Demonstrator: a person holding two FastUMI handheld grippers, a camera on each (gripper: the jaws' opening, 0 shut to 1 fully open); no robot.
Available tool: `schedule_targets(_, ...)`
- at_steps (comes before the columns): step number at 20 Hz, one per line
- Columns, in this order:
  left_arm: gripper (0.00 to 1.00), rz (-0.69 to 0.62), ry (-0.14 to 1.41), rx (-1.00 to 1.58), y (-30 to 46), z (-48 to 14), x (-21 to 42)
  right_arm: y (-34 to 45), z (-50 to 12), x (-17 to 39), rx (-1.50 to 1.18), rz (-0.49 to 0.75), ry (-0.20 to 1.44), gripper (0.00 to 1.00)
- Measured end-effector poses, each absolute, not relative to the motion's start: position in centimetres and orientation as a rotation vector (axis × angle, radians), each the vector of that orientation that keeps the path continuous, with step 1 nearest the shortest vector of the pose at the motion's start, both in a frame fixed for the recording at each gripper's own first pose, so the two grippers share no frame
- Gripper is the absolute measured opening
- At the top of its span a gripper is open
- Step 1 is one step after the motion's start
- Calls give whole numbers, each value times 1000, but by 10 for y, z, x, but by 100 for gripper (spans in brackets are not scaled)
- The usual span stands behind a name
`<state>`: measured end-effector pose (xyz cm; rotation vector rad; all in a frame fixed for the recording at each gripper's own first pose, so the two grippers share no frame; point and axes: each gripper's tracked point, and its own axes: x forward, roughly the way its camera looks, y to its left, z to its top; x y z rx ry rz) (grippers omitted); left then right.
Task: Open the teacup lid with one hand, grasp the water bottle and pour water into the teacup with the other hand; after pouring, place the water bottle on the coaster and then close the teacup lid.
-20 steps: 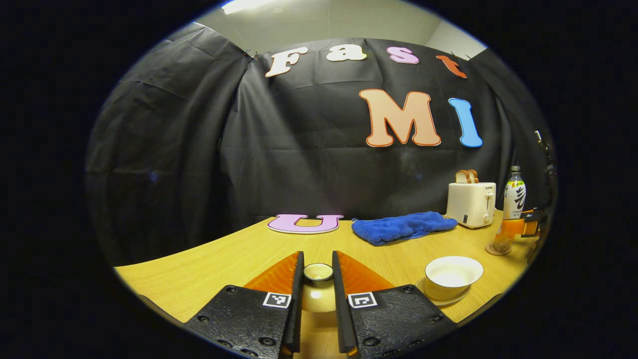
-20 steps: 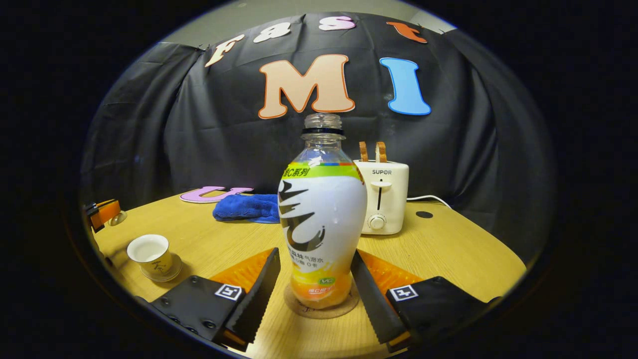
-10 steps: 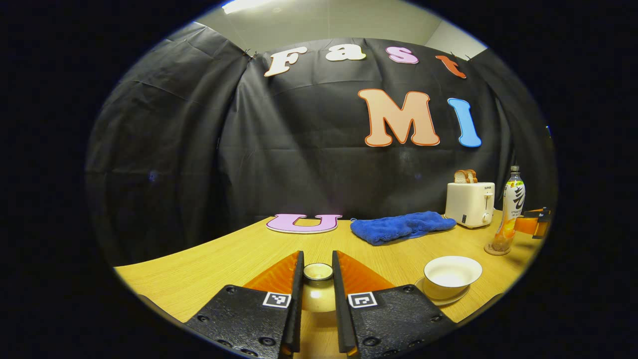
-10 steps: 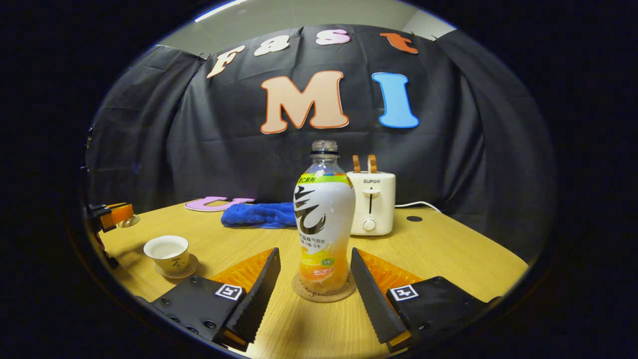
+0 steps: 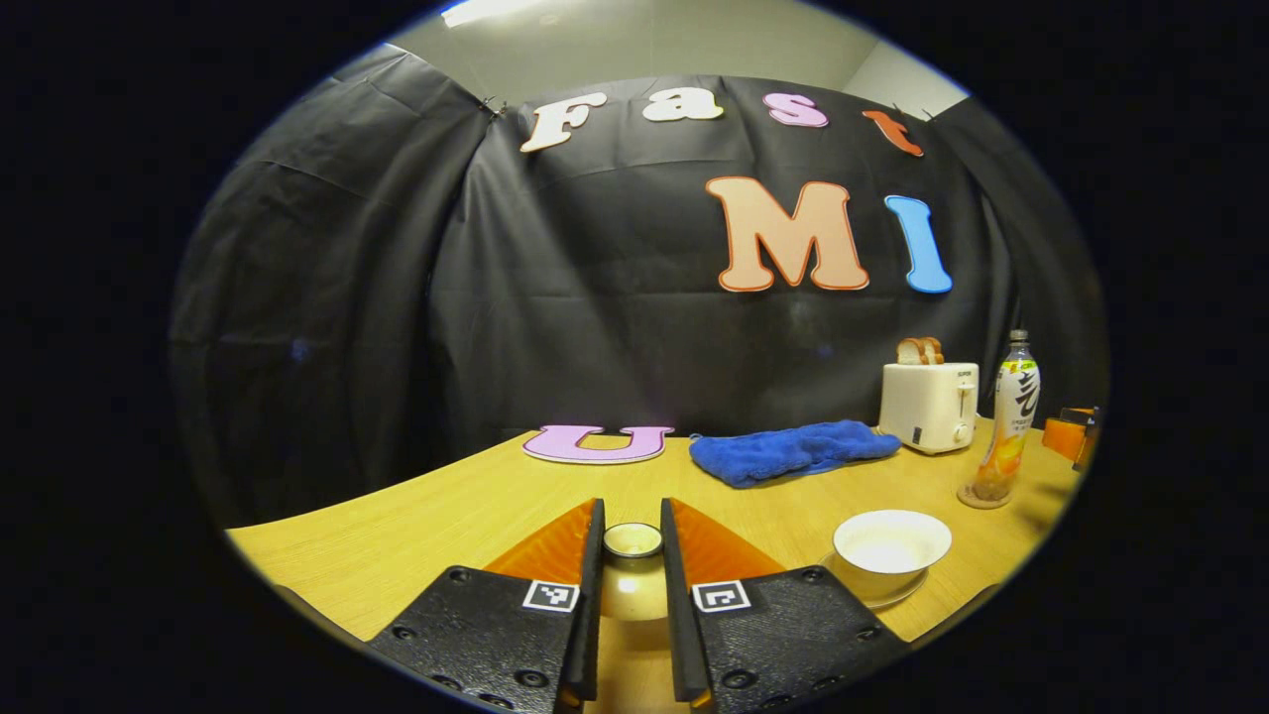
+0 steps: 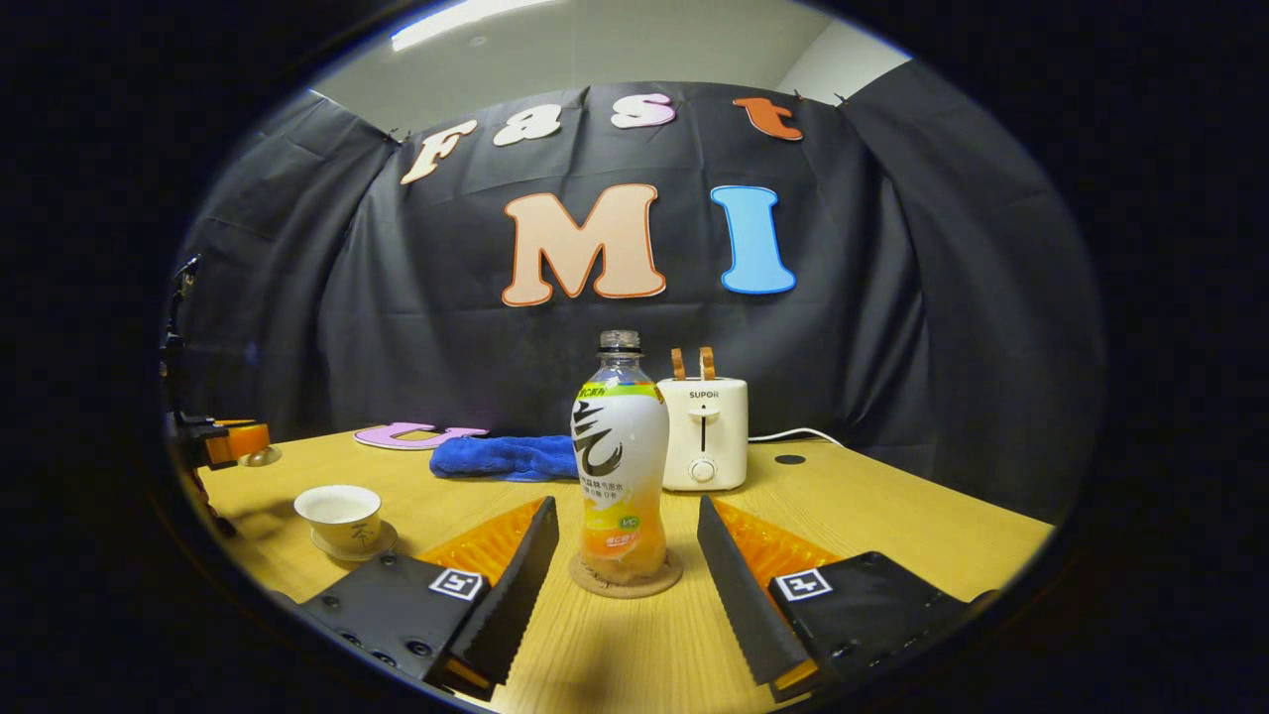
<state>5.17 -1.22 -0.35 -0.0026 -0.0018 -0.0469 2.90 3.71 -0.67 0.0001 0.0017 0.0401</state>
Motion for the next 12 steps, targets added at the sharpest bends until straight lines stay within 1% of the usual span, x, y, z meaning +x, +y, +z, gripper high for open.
schedule_targets(1, 27, -78, -2, -4, -19, -4, 52, 32, -6, 26, -1, 16, 1, 87)
schedule_targets(2, 27, -108, -1, -3, -27, -4, 52, 25, -6, 24, -1, -12, 1, 87)
schedule_targets(3, 27, -138, -1, -3, -36, -4, 52, 22, -5, 21, -1, -34, 1, 90)
schedule_targets(4, 27, -168, -1, -7, -45, -3, 52, 20, -4, 21, -2, -43, 1, 90)
schedule_targets(12, 27, -427, -7, -11, -123, -2, 43, 25, -4, 14, -1, -7, 4, 90)
